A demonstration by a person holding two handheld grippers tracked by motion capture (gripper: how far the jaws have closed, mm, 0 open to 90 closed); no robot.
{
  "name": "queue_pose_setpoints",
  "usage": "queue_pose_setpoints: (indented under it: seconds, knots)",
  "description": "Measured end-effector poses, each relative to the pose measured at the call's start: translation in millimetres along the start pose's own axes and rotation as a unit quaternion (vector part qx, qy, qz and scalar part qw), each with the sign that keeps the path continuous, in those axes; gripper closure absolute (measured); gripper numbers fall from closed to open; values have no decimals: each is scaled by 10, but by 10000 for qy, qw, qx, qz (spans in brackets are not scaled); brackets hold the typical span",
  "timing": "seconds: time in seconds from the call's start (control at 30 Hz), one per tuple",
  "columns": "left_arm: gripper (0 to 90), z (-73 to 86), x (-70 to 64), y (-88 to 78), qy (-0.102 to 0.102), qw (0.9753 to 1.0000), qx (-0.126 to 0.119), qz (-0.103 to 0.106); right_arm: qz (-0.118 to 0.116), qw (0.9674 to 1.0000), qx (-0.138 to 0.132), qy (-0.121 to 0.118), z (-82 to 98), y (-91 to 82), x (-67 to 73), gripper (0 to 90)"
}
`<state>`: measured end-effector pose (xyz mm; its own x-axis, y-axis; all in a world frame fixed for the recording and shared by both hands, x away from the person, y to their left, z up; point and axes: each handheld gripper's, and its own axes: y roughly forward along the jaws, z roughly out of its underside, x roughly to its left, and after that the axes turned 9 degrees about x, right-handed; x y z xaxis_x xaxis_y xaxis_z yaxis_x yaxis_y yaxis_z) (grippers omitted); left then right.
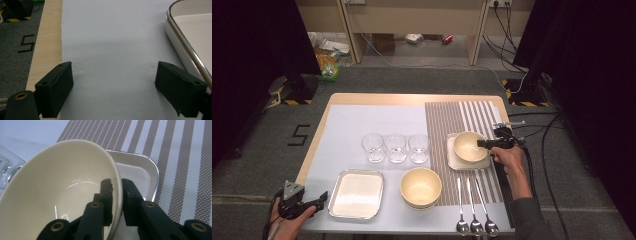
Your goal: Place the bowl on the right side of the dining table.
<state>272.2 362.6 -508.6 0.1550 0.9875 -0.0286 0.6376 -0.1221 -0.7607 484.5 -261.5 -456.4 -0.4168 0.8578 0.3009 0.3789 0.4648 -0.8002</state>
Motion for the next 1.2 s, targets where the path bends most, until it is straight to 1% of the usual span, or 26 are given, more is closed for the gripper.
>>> queue_pose_setpoints:
  seconds: [0.03,0.07,0.1,0.13,0.2,0.23,0.3,0.33,0.4,0.47,0.53,0.63,0.67,0.73,0.77,0.83,0.9,1.03,1.13,1.17,1.2]
  knots:
    - [138,-2,1,0,-2,10000,5,3,-41,10000,-28,51,0,-10,1,734]
    - [138,-3,2,1,1,10000,7,12,-71,9998,-113,158,-4,-32,11,715]
    - [138,-5,3,-1,4,10000,24,15,-95,9996,-219,116,-11,-62,15,703]
    - [138,-2,0,2,-7,10000,-3,0,-54,9997,-244,24,-20,-95,19,668]
    - [138,-1,4,-2,4,10000,19,17,99,9998,-179,-32,-22,-166,45,598]
    - [137,-4,5,-1,7,10000,24,14,107,9997,-199,-78,-18,-191,46,568]
    - [137,-4,4,-1,3,10000,26,12,134,9997,-177,-66,2,-247,55,521]
    - [137,0,3,0,-1,10000,12,13,161,9995,-242,-120,14,-268,49,499]
    - [136,1,5,1,-2,10000,5,14,131,9996,-255,-45,45,-318,54,451]
    - [135,-1,4,1,-8,10000,9,12,115,9995,-278,-120,71,-361,51,424]
    - [135,5,5,3,-5,10000,-16,6,144,9993,-326,-118,105,-410,67,387]
    - [134,1,3,3,-12,10000,-1,9,42,9993,-324,-155,154,-466,111,317]
    - [134,2,2,3,-8,10000,0,7,35,9992,-373,-160,174,-488,129,309]
    - [133,6,2,5,-10,10000,-21,5,-3,9986,-422,-308,223,-520,167,278]
    - [133,6,2,5,-15,10000,-21,5,-47,9985,-421,-338,250,-528,196,250]
    - [133,5,1,5,-13,10000,-15,3,-88,9980,-450,-446,306,-545,246,231]
    - [133,7,0,6,-21,10000,-23,2,-88,9974,-519,-487,364,-564,289,193]
    - [132,26,1,10,-17,9999,-103,5,-84,9968,-563,-555,429,-596,327,177]
    - [132,40,0,9,-16,9999,-141,-11,-87,9971,-484,-578,471,-608,354,160]
    - [132,46,-3,11,-20,9998,-174,-20,-78,9968,-492,-628,484,-609,362,160]
    - [132,51,-2,13,-24,9998,-202,-13,-103,9968,-490,-627,502,-614,377,160]
